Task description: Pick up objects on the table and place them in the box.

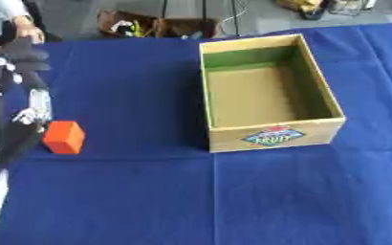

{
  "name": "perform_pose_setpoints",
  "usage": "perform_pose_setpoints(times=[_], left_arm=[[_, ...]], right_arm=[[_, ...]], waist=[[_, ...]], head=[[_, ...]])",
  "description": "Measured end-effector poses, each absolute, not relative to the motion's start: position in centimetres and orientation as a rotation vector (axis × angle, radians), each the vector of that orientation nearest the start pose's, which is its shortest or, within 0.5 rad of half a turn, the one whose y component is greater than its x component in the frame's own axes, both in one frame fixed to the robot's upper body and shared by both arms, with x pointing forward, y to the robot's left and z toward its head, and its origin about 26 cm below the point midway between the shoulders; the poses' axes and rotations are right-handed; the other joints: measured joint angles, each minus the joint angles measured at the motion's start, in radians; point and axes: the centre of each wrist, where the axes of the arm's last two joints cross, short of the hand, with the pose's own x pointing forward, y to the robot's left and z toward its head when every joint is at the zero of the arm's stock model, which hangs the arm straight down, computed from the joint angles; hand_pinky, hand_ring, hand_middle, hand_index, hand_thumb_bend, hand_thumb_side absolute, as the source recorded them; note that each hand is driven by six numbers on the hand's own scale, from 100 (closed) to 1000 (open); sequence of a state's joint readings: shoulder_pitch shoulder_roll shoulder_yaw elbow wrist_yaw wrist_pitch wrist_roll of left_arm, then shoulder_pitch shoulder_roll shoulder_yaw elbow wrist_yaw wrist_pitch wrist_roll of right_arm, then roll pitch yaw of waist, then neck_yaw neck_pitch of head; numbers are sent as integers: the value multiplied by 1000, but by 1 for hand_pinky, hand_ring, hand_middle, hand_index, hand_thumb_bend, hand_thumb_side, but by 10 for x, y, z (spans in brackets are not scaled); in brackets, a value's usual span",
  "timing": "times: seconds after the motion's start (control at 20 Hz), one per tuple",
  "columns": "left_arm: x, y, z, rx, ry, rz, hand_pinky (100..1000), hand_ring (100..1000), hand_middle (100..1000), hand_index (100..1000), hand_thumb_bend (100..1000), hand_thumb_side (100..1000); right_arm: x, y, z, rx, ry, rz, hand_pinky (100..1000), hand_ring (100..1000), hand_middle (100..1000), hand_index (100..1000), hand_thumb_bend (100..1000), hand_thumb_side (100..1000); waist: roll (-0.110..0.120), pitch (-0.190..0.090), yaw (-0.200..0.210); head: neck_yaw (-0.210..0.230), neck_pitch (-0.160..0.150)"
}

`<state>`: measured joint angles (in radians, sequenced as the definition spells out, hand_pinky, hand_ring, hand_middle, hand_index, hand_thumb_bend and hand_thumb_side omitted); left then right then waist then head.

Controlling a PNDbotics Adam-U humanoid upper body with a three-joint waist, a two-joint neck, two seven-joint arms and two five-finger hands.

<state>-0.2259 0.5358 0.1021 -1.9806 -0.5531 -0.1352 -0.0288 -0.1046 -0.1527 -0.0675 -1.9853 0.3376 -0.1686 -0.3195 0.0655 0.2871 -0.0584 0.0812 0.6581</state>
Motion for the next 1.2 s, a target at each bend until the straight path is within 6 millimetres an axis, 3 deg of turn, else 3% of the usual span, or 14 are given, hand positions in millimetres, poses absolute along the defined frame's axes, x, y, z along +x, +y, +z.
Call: perform_pose_setpoints(times=[0.45,0.8,0.95,1.1,1.2], left_arm=[[303,353,251,1084,-1769,-1385,642,803,821,1000,100,578],[317,378,264,1017,-1437,-1642,677,836,847,1000,116,760],[321,385,267,994,-1349,-1698,689,851,865,1000,300,920],[325,387,268,974,-1295,-1749,704,866,890,1000,467,993],[327,387,269,962,-1257,-1789,721,879,910,1000,630,1000]], right_arm=[[277,-270,132,-646,-2276,33,832,947,775,966,100,1000],[277,-269,131,-637,-2281,46,832,946,774,964,100,1000],[277,-269,131,-635,-2282,50,832,947,774,965,100,1000],[277,-268,131,-632,-2281,55,833,947,774,963,100,1000],[277,-268,131,-627,-2280,61,833,946,774,961,100,1000]], waist=[[-8,0,2],[-12,2,-4],[-12,3,-5],[-12,3,-5],[-12,3,-7]], head=[[4,0],[4,-9],[4,-11],[4,-14],[4,-16]])
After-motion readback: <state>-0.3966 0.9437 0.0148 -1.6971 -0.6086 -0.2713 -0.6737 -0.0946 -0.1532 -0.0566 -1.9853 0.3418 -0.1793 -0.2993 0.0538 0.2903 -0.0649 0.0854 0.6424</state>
